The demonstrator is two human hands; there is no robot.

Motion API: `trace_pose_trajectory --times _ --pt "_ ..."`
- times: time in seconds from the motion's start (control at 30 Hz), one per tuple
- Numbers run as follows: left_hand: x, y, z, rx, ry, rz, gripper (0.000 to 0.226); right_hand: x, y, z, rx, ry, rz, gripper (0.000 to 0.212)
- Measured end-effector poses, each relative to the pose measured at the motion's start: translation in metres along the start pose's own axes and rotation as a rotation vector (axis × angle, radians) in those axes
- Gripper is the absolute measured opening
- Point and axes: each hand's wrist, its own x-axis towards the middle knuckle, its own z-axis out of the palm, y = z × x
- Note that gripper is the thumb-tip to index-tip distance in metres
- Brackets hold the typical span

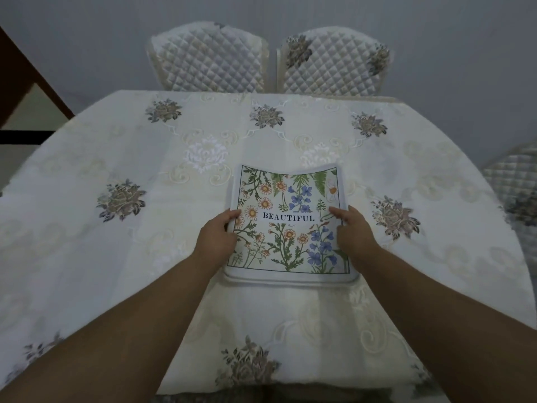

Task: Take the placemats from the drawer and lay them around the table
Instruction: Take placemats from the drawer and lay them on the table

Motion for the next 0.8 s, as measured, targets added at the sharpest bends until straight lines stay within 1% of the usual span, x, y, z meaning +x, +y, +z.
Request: trace_pose_trajectory --times 0.1,0.17,0.23,0.27,0.3,0.37,0.43,0.5,0.6,0.73,0.8 --pt "-0.004 -0.015 0.004 0.155 -0.014 0.046 0.059 -0.001 0.01 0.005 -0.089 0.006 -0.02 0.059" --pt "-0.007 -0.028 0.003 0.332 -0.041 0.134 0.054 -0.009 0.016 0.006 -0.191 -0.013 -0.047 0.054" --pt "-0.012 -0.04 0.0 0.439 -0.058 0.21 0.056 -0.017 0.024 0.006 -0.249 -0.017 -0.036 0.049" --pt "-0.015 -0.045 -0.002 0.459 -0.067 0.227 0.062 -0.022 0.028 0.006 -0.26 -0.004 -0.035 0.048" --pt "-0.02 -0.049 -0.003 0.467 -0.079 0.242 0.071 -0.027 0.033 0.006 -0.253 0.009 -0.051 0.051" --pt "-0.029 -0.054 -0.004 0.487 -0.121 0.273 0.094 -0.038 0.039 0.004 -0.208 -0.008 -0.083 0.065" --pt "-0.034 -0.061 -0.003 0.563 -0.147 0.337 0.115 -0.046 0.044 -0.001 -0.168 -0.091 -0.096 0.084" --pt "-0.033 -0.068 -0.003 0.64 -0.167 0.392 0.125 -0.049 0.049 -0.008 -0.212 -0.199 -0.125 0.101" --pt "-0.032 -0.077 -0.004 0.67 -0.14 0.464 0.125 -0.048 0.058 -0.018 -0.343 -0.328 -0.18 0.118" --pt "-0.034 -0.085 -0.002 0.632 -0.086 0.544 0.115 -0.045 0.056 -0.028 -0.519 -0.475 -0.208 0.124" --pt "-0.035 -0.087 -0.001 0.589 -0.076 0.564 0.109 -0.043 0.057 -0.029 -0.551 -0.477 -0.221 0.125"
